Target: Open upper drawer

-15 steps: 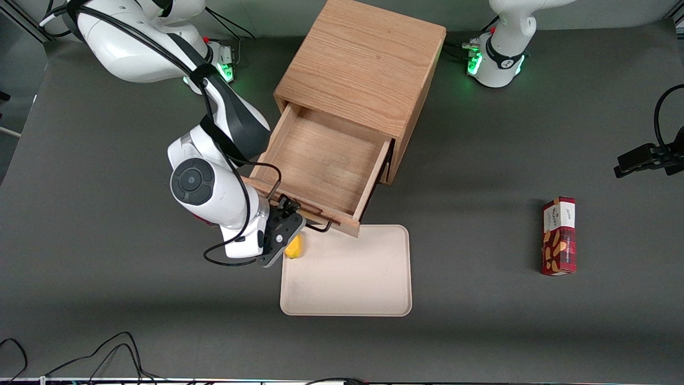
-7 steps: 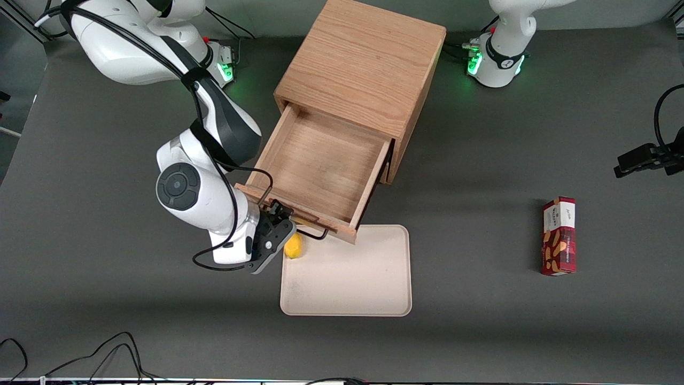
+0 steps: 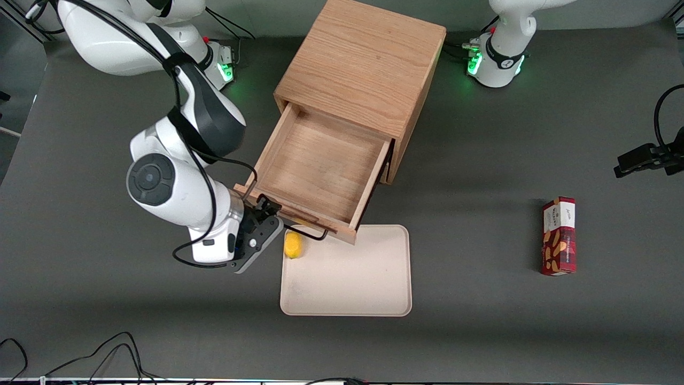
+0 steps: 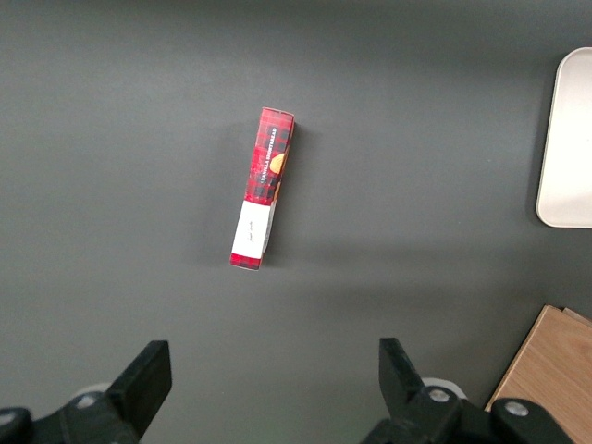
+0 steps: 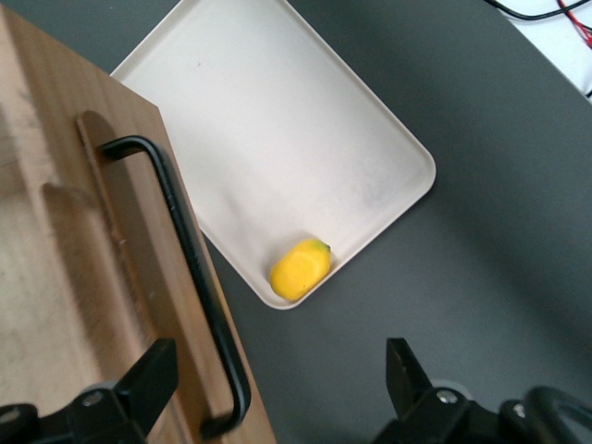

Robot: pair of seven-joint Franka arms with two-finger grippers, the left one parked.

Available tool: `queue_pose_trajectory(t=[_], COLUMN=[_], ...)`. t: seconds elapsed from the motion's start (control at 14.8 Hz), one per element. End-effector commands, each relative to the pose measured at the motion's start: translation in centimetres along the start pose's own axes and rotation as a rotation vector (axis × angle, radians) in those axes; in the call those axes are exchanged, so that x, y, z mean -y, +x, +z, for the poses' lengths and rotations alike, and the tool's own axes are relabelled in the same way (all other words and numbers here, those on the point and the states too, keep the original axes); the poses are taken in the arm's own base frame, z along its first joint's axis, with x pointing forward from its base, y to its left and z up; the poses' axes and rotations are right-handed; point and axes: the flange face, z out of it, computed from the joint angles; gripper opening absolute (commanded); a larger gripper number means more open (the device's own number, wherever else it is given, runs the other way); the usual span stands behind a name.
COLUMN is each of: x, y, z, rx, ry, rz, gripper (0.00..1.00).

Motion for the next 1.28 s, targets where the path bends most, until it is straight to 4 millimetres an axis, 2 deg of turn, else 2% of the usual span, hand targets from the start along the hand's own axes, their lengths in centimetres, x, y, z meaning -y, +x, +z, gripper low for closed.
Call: queue_pose_trajectory(t=[0.0,0.34,0.47,0.68,0.88,1.01,1.15,1.22], x=[1.4,3.4,4.9,5.4,2.5,-0.4,-1.0,-1.0], y=[-1.9,-7.8,-11.0,-15.4,-20.8,-24.9,-26.9,-27.2], z=[-4.7,-10.8,-12.7,-15.0,-16.5,-17.3,-18.0,-18.4], rx=[0.031,0.129,0.151,0.148,0.127,0.09,0.089,0.102], ry=[-0.008,-0.055,-0.099,-0.119,-0.076,-0.025,-0.024,-0.018], rz=[-0.01,0.01,0.026,0.088,0.245,0.39,0.455,0.49], gripper=[1.0,1.0,1.0,1.0,1.0,1.0,1.0,1.0])
